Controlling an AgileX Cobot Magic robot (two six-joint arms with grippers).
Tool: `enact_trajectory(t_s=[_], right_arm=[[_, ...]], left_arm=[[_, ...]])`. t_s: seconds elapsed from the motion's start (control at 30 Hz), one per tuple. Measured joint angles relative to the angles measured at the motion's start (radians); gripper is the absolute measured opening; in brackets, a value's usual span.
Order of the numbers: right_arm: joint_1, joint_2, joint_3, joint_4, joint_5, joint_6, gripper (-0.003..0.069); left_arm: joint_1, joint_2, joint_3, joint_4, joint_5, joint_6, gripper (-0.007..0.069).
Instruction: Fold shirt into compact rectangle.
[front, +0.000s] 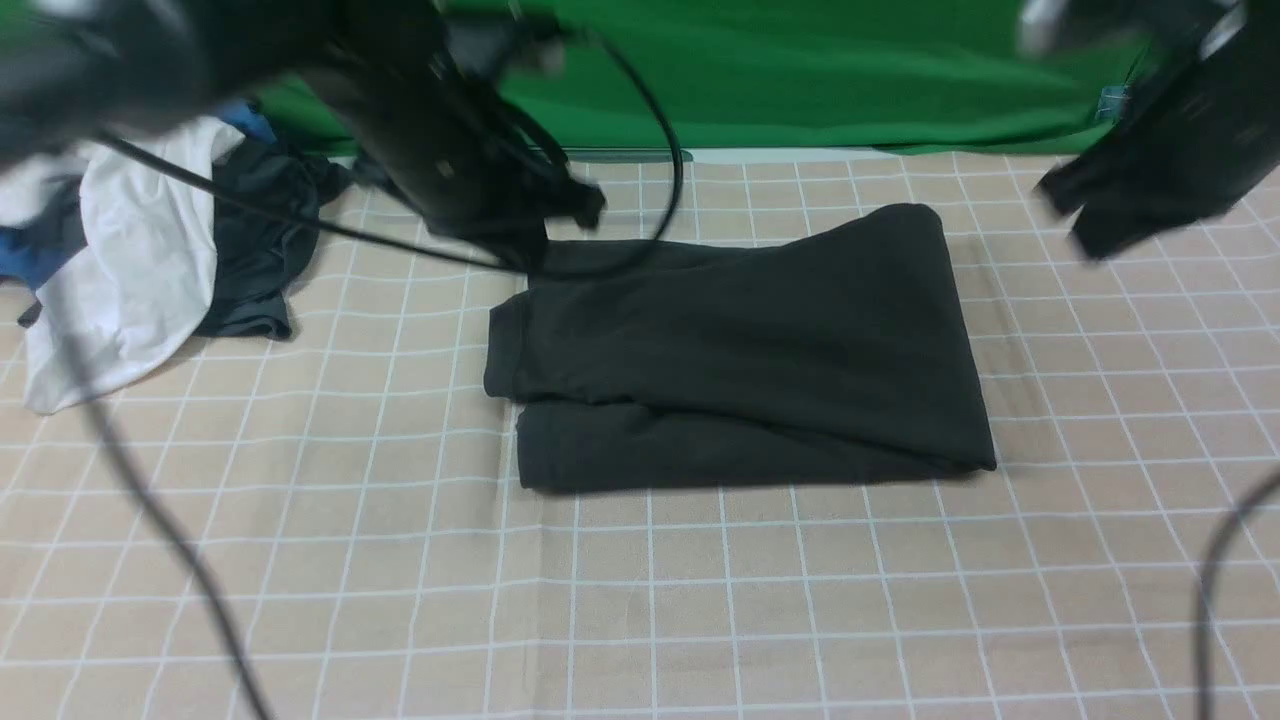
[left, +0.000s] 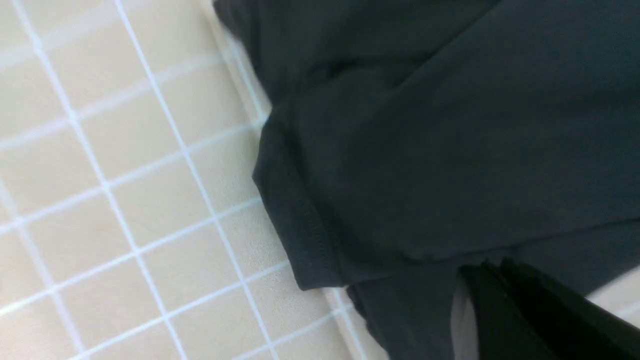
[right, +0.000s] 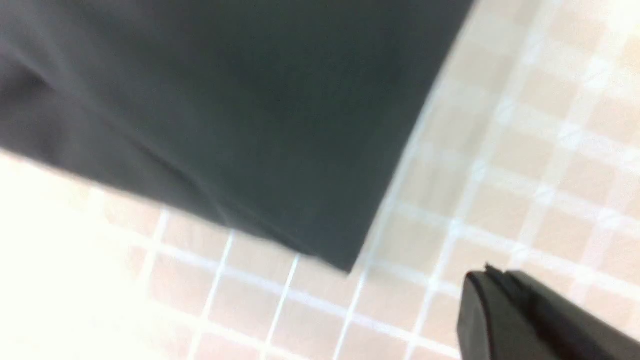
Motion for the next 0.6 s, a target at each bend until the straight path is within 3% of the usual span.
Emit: enact_trajectory(t_s=[0.23,0.4,0.57,0.6], right_arm=[[0.000,-0.484,0.202,0.002,-0.256,-0.012,0.0043],[0.000,-0.847,0.507,0.002,-0.588,-0.027,0.0045],[0.000,-1.193,0.912,0.002,-1.021,-0.034,0.0046],[0.000,-1.212,0.938,0.002,-1.036,-0.034,0.0046]], left_arm=[[0.000,-0.417,0.221,-0.008,-0.083,0.001,0.0019],[0.000,-0.711,0.483,-0.009,-0.212,0.000,0.0019],[0.000,-1.040,0.824,-0.010,-0.413,-0.034,0.0019],[0.000,-1.051,0.848,-0.010,-0.428,-0.034,0.0019]])
